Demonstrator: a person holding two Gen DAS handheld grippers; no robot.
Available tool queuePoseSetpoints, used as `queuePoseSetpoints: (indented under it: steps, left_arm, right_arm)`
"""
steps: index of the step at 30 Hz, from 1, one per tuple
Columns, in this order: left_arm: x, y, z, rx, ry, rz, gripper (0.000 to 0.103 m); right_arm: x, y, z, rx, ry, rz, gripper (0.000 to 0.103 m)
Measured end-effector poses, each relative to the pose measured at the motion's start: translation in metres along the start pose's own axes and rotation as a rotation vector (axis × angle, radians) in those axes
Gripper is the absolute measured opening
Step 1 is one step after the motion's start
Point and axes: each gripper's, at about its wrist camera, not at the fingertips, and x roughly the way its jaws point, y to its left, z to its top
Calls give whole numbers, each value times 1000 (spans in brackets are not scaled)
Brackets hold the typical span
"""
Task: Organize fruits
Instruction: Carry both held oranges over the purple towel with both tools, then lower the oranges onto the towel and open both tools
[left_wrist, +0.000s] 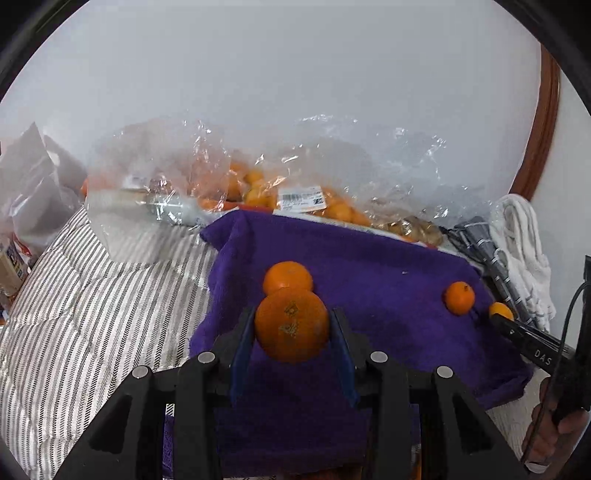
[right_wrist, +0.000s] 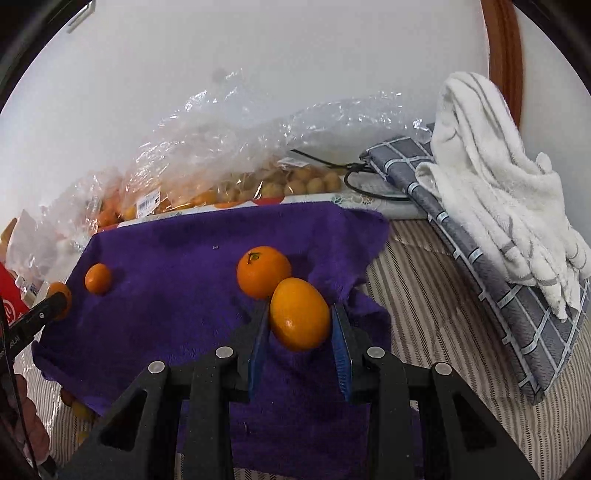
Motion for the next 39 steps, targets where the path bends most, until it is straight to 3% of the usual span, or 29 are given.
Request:
queuePoseSetpoints:
  steps: [9,35,39]
  left_arm:
    - [14,-4,-5,41,55,72,39]
    - [17,-9,-8,84,67,109,39]
    - [18,-10,-8,91,72,115,41]
  right_arm:
    - [10,10,-6,-27,33,8,33]
    - [20,22,-12,-78,83,-9,33]
    - [18,23,-11,-85,84,-10,40]
